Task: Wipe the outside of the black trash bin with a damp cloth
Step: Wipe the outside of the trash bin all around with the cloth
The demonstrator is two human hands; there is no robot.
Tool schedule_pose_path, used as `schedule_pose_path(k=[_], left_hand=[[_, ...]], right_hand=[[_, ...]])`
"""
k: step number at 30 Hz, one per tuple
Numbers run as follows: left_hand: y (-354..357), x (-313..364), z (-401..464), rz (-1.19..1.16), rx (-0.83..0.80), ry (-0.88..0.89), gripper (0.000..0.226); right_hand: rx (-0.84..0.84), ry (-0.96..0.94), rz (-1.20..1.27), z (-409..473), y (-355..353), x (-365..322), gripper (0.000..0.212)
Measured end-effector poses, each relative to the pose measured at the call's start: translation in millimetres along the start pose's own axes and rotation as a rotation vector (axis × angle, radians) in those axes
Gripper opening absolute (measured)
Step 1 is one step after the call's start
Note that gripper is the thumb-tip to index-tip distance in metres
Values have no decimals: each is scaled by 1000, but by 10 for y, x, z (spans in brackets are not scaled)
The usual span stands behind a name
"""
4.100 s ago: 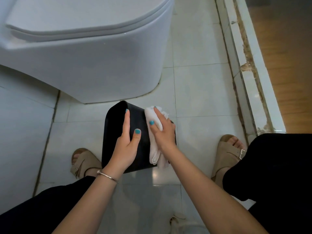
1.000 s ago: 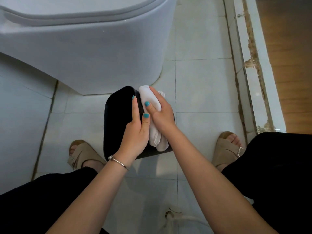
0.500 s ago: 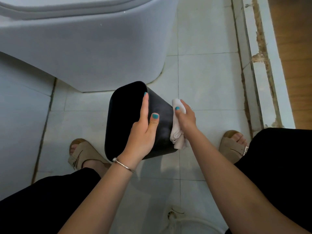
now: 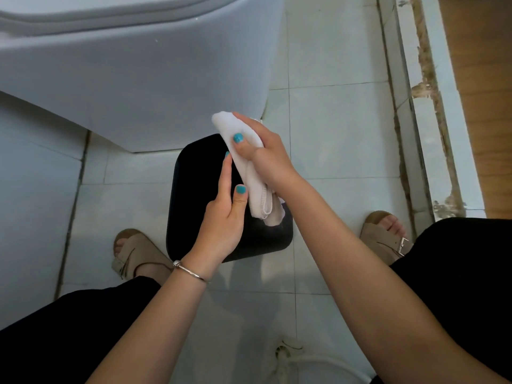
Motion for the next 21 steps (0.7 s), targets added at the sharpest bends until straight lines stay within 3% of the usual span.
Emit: schedule_pose_path(k=[3,8,16,21], left_hand=[[-55,-36,-1,-6,8,-8,55],[-244,-141,-48,-15,47,-60,57],[-172,-59,-3,-6,-47,4,58],[-191,-145,-30,-3,36,-22,60]], right_hand=[[42,6,-57,79,24,156,41],[180,202,-232,150,-119,751,46],[377,392,-217,36,-488,1159,45],[381,338,-239,-26,-176,929,46]])
Point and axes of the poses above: each hand's wrist, its own z-axis towards the middle knuckle, its own y-axis out of the palm, x = y × z, the point moved 4 cm from there along z, towards the middle knuckle, and after that the axes turned 9 degrees about y, right-handed, at the moved point
